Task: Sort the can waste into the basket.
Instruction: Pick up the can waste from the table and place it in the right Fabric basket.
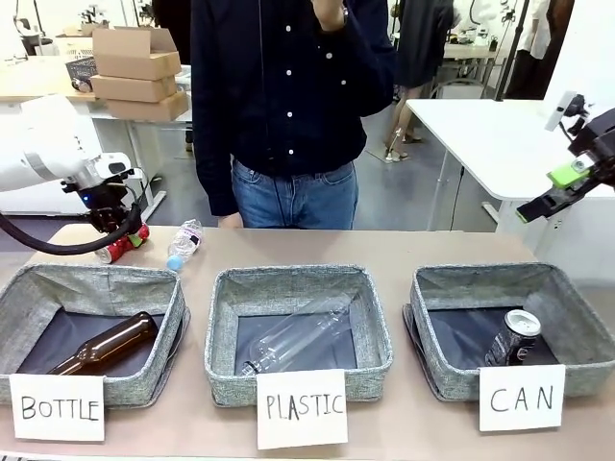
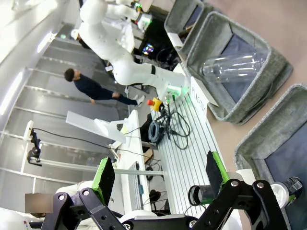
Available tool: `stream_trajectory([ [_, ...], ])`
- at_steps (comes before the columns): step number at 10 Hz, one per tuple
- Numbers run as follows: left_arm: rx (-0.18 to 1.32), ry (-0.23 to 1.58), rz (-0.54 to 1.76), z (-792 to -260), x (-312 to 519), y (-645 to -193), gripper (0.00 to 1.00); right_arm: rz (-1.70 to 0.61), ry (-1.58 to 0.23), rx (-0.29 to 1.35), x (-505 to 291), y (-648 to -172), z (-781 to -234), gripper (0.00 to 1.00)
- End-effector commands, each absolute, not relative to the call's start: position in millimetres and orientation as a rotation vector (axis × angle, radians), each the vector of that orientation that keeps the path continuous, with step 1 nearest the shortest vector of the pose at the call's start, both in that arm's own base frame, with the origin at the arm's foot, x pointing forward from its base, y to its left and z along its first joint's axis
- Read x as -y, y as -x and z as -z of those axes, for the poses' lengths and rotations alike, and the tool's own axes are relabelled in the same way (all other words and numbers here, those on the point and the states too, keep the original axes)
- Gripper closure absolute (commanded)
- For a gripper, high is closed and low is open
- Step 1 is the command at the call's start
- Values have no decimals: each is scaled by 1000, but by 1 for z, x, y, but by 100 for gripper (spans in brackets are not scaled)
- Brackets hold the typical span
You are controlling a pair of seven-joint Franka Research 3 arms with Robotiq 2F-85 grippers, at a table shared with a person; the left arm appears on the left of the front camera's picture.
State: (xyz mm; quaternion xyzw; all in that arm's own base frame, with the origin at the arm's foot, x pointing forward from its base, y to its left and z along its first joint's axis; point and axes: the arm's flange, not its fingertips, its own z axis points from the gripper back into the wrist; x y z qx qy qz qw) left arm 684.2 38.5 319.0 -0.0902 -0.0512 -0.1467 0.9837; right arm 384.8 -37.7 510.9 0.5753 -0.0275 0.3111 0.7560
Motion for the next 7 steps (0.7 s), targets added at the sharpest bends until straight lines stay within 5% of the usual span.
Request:
stream_trajectory([
  [1, 116, 165, 284, -324, -36, -681, 100, -700, -1240, 82, 38, -385, -511, 0],
  [5, 184, 207, 302, -357, -34, -662, 100, -700, -1240, 82, 38, -385, -511, 0],
  [6, 183, 233, 367, -390, -28, -633, 67, -700, -1240, 82, 38, -385, -511, 0],
  [7, 198, 273, 486, -435, -22, -580, 67, -700, -1240, 82, 38, -385, -511, 0],
])
